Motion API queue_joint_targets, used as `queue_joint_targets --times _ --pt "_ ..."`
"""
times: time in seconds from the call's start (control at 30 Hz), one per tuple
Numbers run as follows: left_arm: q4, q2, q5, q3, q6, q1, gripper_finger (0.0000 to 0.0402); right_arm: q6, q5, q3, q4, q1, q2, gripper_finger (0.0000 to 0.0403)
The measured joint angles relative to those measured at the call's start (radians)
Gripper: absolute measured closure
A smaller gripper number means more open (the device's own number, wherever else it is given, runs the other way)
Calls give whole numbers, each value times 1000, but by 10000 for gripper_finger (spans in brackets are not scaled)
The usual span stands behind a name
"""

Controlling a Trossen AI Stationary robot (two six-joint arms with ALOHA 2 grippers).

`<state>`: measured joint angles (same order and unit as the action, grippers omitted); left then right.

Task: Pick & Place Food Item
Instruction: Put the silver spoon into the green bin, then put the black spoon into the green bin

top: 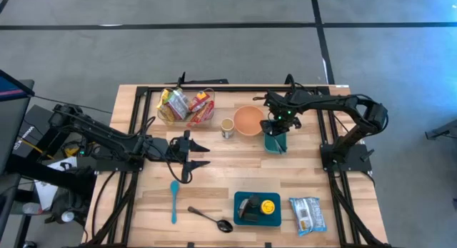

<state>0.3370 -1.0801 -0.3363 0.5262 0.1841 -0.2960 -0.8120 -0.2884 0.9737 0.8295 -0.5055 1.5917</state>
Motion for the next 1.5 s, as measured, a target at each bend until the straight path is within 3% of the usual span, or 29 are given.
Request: queue_joint_targets --times 0.57,1.0,1.2,1.5 --pt "0 0 0 0 0 0 192 27 -2 1 1 -2 -22 340" --pt "0 0 0 0 0 0 192 69 8 1 2 11 -183 340" --pt "0 0 1 0 -25 -28 192 116 77 0 1 64 -285 340" --pt "3 0 59 0 -83 -98 192 185 320 0 -9 222 -418 340"
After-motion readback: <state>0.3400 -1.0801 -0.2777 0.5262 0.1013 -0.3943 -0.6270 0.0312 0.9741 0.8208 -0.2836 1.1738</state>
